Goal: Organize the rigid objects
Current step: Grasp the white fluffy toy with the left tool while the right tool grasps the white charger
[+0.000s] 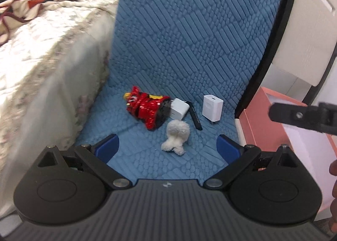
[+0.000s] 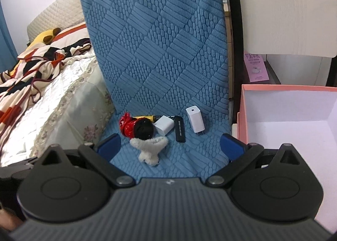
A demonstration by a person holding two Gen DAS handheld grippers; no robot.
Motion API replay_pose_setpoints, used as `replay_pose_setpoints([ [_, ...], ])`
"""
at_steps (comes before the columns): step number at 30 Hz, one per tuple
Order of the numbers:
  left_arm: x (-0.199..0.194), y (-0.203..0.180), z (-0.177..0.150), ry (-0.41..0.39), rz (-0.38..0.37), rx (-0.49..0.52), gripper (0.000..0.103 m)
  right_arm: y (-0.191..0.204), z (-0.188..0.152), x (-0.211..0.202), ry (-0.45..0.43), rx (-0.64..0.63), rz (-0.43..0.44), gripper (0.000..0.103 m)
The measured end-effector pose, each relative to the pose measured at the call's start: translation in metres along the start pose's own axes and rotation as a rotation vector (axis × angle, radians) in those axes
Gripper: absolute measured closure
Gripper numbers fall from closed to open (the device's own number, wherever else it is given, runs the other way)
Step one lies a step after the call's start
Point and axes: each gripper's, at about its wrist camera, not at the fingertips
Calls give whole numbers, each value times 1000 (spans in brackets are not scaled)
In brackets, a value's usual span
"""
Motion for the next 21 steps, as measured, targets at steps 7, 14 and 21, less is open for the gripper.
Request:
replay_pose_setpoints([
  [7, 52, -5, 9, 48, 7, 44, 3, -3, 15, 47, 35, 12, 12, 17],
  [14, 93, 3, 13, 90, -28, 62, 4, -7, 20, 99, 104, 50, 17, 29],
  [21, 118, 11, 17, 131, -81, 56, 12, 0, 26, 146, 141, -12, -71, 31],
])
Point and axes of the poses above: each gripper's, at about its wrist camera, not at the fingertips, and x roughly the way its jaws point, y to its left, z to its top, and after that the axes turned 9 degrees about -z, right-handed
